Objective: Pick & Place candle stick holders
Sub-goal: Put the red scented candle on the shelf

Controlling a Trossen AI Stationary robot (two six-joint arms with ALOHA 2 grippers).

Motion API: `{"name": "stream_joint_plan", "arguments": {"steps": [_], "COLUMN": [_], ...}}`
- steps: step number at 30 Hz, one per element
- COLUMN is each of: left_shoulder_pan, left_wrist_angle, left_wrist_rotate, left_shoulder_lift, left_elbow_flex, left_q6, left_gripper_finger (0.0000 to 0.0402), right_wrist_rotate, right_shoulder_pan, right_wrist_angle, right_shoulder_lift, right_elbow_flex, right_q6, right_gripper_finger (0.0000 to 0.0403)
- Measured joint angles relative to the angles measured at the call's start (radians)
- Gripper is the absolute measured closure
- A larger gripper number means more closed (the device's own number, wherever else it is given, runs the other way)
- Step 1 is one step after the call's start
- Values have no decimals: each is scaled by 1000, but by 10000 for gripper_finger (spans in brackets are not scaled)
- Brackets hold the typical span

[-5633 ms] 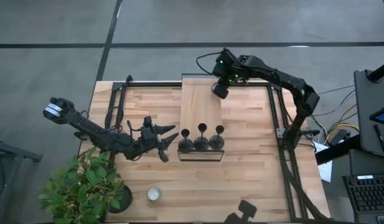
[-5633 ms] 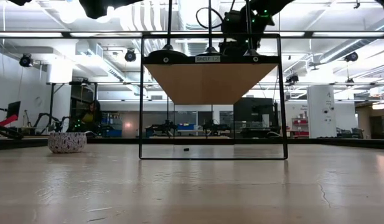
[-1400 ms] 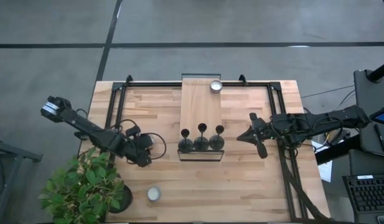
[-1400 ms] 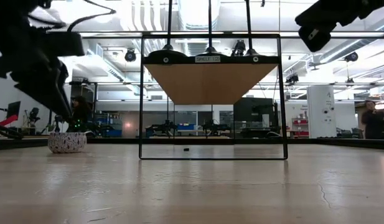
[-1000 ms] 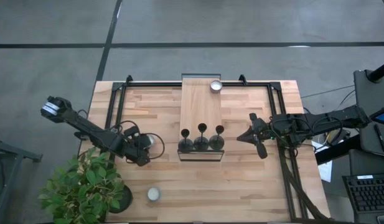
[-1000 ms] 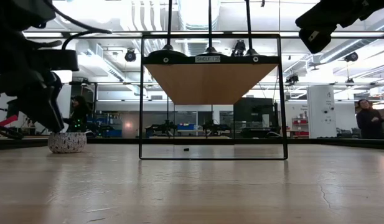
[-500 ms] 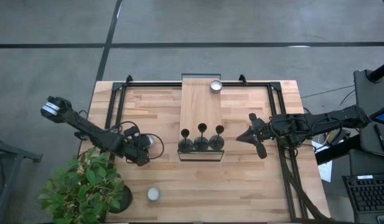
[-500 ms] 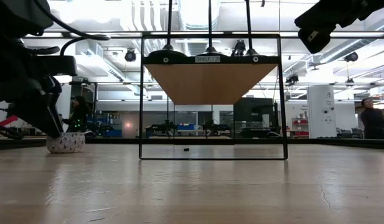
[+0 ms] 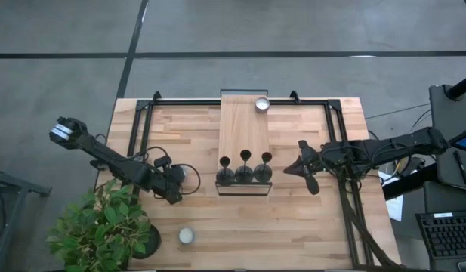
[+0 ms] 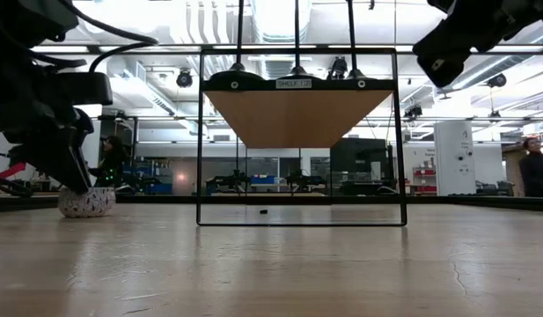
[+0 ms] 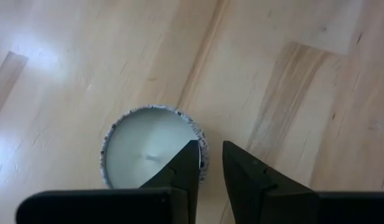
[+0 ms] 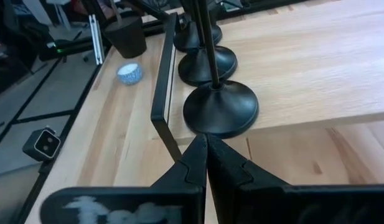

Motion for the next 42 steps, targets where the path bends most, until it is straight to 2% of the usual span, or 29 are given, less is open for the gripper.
{"name": "stream_joint_plan", "arguments": {"steps": [8, 14, 16, 22, 27, 34, 39, 42], "left_shoulder_pan": [3, 4, 5, 5, 19, 115, 247, 343], "left_wrist_angle": [1, 21, 26, 27, -4, -131, -130, -128], "left_wrist_rotate": [-1, -8, -16, -89, -223, -341, -338, -298], "left_shoulder_lift": [0, -1, -1, -1, -1, -2, -2, -2], "left_elbow_flex": [-25, -34, -29, 18, 103, 260, 372, 439], "left_q6": [-18, -57, -52, -34, -3, 24, 108, 155], "left_gripper_finger": [342, 390, 395, 399, 400, 401, 401, 401], "right_wrist_rotate": [-3, -3, -3, -3, -3, -3, -3, -3], "right_shoulder_pan": [0, 0, 0, 0, 0, 0, 0, 0], "right_wrist_angle": [25, 24, 24, 24, 23, 24, 23, 22], "right_shoulder_lift": [-1, 0, 0, 0, 0, 0, 0, 0], "right_elbow_flex": [-11, -11, -11, -11, -11, -15, -23, -27], "right_q6": [2, 11, 11, 11, 11, 11, 11, 11], "right_gripper_finger": [394, 394, 394, 394, 394, 394, 394, 394]}}
